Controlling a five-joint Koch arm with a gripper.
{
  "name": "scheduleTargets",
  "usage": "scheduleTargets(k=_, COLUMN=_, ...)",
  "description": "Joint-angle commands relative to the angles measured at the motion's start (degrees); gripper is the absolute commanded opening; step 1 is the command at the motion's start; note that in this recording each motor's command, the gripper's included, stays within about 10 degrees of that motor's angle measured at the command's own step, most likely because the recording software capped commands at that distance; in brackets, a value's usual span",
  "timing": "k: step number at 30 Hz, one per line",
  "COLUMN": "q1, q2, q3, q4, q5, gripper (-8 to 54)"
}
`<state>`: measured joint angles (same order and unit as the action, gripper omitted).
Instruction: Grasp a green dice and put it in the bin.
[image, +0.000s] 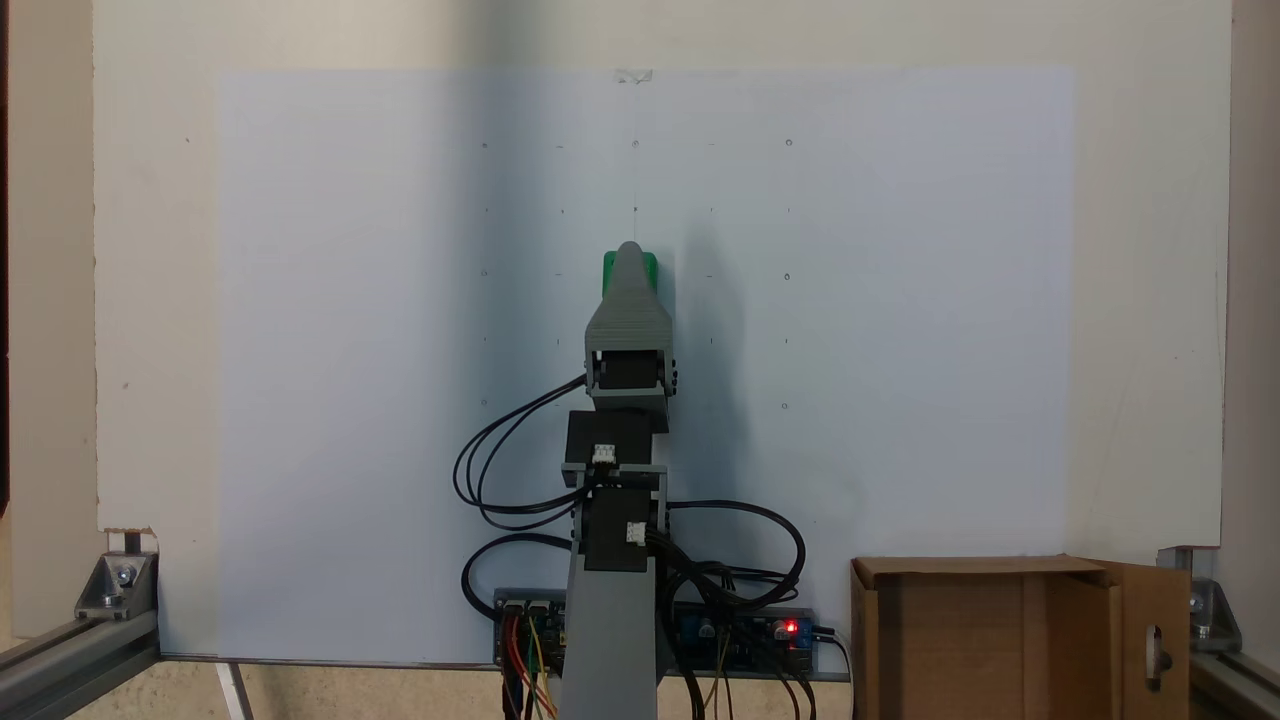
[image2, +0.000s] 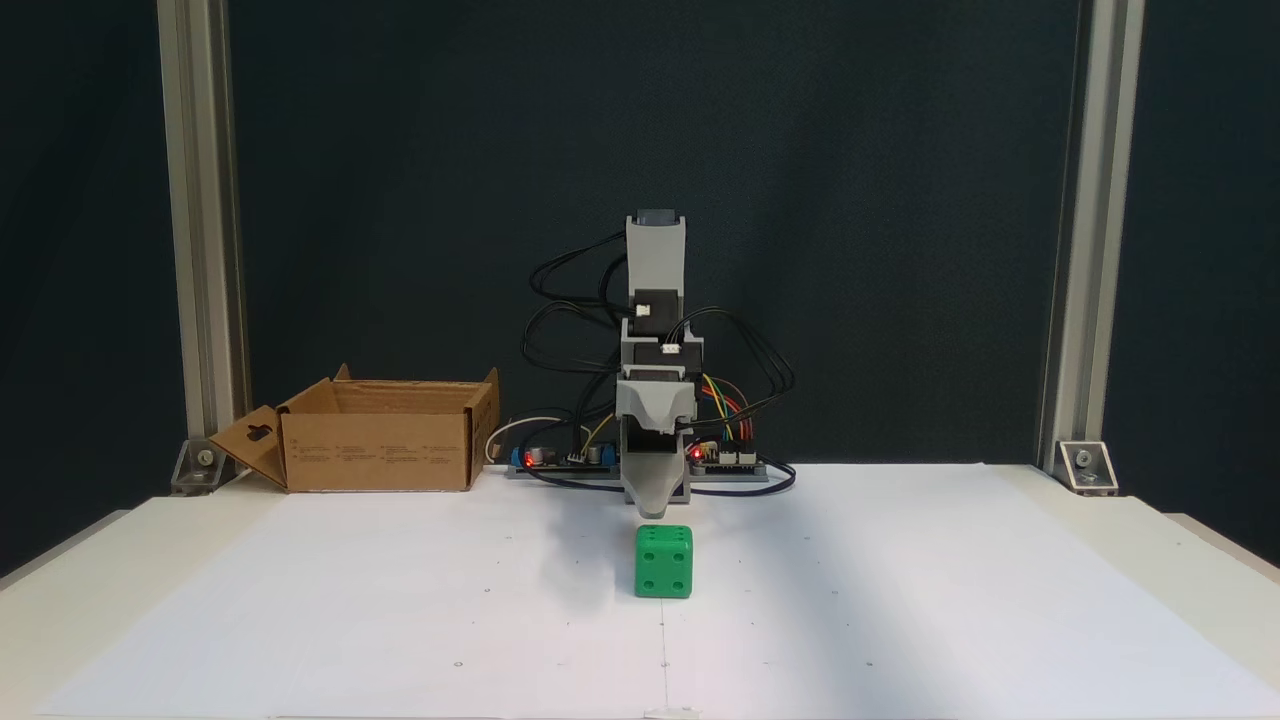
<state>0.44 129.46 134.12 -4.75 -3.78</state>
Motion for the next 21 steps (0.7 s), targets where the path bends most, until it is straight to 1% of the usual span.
scheduleTargets(k=1, q1=1.41, q2=5.54, q3=-4.31, q4=0.0, q5=1.05, gripper=41.2)
scheduleTargets(k=9, q1=1.49, q2=5.19, q3=-9.05, q4=4.48, q5=1.14, gripper=41.2)
scheduleTargets(k=21, q1=1.41, q2=-0.7, q3=-26.1, q4=30.5, q5=1.67, gripper=41.2)
